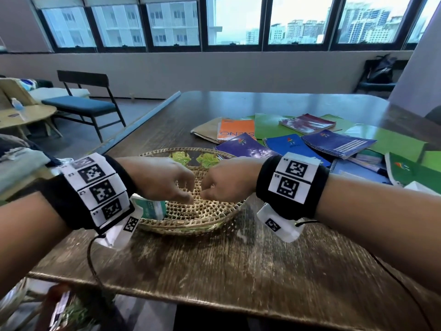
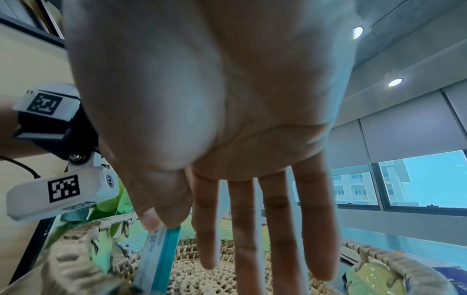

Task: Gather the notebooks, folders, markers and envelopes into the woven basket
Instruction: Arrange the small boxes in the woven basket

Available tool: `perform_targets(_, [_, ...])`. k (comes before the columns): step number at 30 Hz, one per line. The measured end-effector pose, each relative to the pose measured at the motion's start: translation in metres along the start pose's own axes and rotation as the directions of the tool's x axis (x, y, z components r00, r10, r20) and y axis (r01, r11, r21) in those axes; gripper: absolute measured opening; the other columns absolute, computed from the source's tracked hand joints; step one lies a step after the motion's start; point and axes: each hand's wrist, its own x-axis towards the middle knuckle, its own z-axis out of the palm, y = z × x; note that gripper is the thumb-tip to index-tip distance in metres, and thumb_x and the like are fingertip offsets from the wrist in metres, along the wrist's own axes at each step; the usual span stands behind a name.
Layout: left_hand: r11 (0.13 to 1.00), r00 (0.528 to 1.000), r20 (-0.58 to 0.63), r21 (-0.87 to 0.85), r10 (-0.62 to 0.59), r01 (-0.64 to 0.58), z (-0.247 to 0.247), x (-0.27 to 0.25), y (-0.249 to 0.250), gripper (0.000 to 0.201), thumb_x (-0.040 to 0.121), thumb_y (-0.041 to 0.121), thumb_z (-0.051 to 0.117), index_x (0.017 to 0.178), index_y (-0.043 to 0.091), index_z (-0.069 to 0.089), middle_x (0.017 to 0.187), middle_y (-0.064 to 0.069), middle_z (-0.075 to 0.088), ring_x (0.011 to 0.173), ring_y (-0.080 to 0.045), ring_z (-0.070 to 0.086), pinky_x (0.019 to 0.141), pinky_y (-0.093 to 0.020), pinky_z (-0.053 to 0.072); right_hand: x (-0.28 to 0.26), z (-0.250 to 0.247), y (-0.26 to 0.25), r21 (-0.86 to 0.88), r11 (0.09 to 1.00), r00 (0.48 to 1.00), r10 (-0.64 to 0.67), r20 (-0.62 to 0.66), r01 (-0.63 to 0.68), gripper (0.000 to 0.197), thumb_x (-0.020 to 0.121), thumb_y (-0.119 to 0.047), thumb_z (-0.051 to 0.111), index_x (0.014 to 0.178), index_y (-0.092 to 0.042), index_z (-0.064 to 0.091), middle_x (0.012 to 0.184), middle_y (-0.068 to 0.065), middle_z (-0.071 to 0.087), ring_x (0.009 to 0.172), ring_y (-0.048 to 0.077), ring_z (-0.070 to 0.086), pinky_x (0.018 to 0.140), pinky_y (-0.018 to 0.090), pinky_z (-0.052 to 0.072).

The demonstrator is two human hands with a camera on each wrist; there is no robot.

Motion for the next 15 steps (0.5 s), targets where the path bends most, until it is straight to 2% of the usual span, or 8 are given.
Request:
perform_targets(4, [1.0,0.999,0.032,0.019,-0.024,0.023,0.003,0.003,-0.003,0.043,0.088,0.065,0.055,0.122,0.039,0.058,0.123,0.015,0.06,0.107,-0.008,0.056,0.097,-0.038,0.049,0.001,0.006,0.001,0.011,1.0,0.999,-0.021,0.05,0.021,0.044,0.106,-0.046,0.037,0.132,-0.022,0.063,0.124,0.001,0.067,0.114,0.022,0.06,0.091,0.033,0.045])
perform_targets(6, [1.0,1.0,0.017,0.02,-0.015,0.015,0.003,0.004,-0.004,0.042,0.089,0.063,0.056,0.121,0.037,0.059,0.123,0.014,0.06,0.108,-0.007,0.056,0.096,-0.035,0.048,0.0,0.006,0.002,0.006,1.0,0.998,-0.014,0.054,0.013,0.045,0.106,-0.047,0.037,0.132,-0.02,0.063,0.124,0.002,0.067,0.113,0.022,0.061,0.089,0.032,0.044])
perform_targets(8, [0.999,0.997,-0.059,0.017,0.04,-0.039,-0.001,0.005,-0.003,0.036,0.091,0.056,0.057,0.118,0.033,0.061,0.12,0.014,0.062,0.105,-0.006,0.056,0.092,-0.029,0.048,-0.005,0.0,0.008,0.013,1.0,1.0,0.007,0.023,-0.008,0.045,0.105,-0.049,0.038,0.13,-0.021,0.063,0.122,0.001,0.067,0.112,0.021,0.061,0.087,0.031,0.043])
perform_targets(10, [0.993,0.977,-0.18,-0.002,0.115,-0.117,-0.008,0.007,0.005,0.028,0.093,0.049,0.058,0.112,0.029,0.064,0.111,0.013,0.065,0.099,-0.004,0.058,0.079,-0.018,0.045,-0.016,-0.009,0.021,0.017,0.998,0.998,0.054,-0.032,-0.053,0.041,0.104,-0.049,0.04,0.124,-0.022,0.065,0.115,0.0,0.069,0.103,0.019,0.062,0.081,0.028,0.042])
perform_targets(11, [0.988,0.959,-0.243,-0.016,0.148,-0.156,-0.012,0.009,0.012,0.025,0.094,0.047,0.059,0.108,0.028,0.065,0.106,0.014,0.066,0.095,-0.004,0.059,0.075,-0.016,0.044,-0.024,-0.013,0.03,0.02,0.997,0.995,0.081,-0.064,-0.08,0.038,0.103,-0.047,0.043,0.118,-0.021,0.067,0.107,0.0,0.069,0.093,0.017,0.062,0.075,0.027,0.041])
perform_targets(13, [0.969,0.913,-0.345,-0.034,0.22,-0.246,-0.023,0.012,0.032,0.022,0.093,0.045,0.06,0.102,0.027,0.067,0.098,0.014,0.066,0.091,-0.006,0.061,0.075,-0.022,0.046,-0.04,-0.019,0.054,0.025,0.991,0.985,0.135,-0.108,-0.134,0.029,0.101,-0.037,0.049,0.1,-0.015,0.068,0.084,-0.001,0.064,0.072,0.015,0.054,0.059,0.026,0.036])
perform_targets(15, [0.947,0.876,-0.387,-0.018,0.288,-0.32,-0.033,0.021,0.06,0.021,0.092,0.044,0.061,0.1,0.025,0.067,0.095,0.012,0.067,0.089,-0.01,0.062,0.08,-0.029,0.048,-0.058,-0.017,0.083,0.019,0.978,0.974,0.206,-0.09,-0.206,0.017,0.097,-0.027,0.054,0.09,-0.016,0.065,0.077,-0.002,0.061,0.071,0.019,0.053,0.054,0.022,0.033])
